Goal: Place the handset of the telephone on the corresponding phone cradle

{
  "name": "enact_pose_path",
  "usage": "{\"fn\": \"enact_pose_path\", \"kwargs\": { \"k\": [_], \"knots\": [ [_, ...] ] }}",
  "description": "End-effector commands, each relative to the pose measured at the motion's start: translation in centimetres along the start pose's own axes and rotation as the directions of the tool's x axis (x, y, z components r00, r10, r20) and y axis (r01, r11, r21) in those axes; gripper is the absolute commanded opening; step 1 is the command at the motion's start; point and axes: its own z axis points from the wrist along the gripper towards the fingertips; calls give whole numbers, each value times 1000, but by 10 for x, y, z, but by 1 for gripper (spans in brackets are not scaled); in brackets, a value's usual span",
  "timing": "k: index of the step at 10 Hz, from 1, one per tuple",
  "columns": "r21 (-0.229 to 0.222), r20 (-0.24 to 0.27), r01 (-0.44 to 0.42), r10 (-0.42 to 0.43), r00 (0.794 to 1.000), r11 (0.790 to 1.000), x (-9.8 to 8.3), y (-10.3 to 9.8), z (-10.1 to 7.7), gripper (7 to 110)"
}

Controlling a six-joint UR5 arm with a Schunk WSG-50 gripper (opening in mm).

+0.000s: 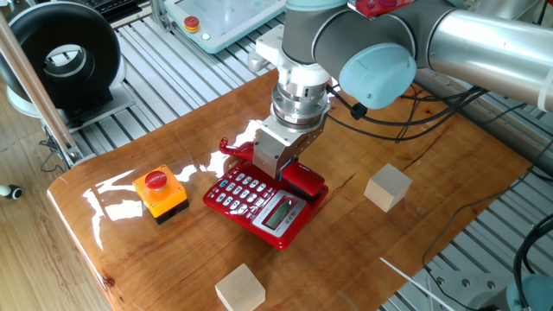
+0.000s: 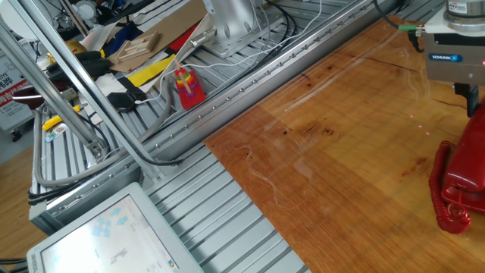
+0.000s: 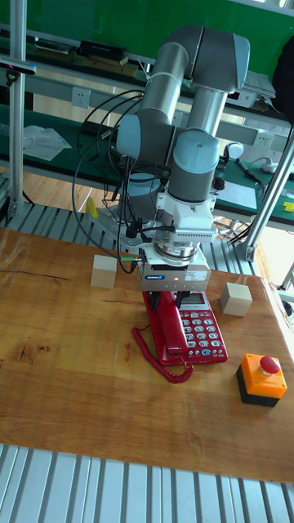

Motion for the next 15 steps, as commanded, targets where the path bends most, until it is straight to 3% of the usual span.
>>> {"fn": "enact_pose_path", "kwargs": {
  "k": [1,15],
  "knots": [
    [-14,-1,-8,8,1000,1000,0,2,-1,22],
    [-11,-11,-16,16,1000,1000,2,1,-1,22]
  ]
}}
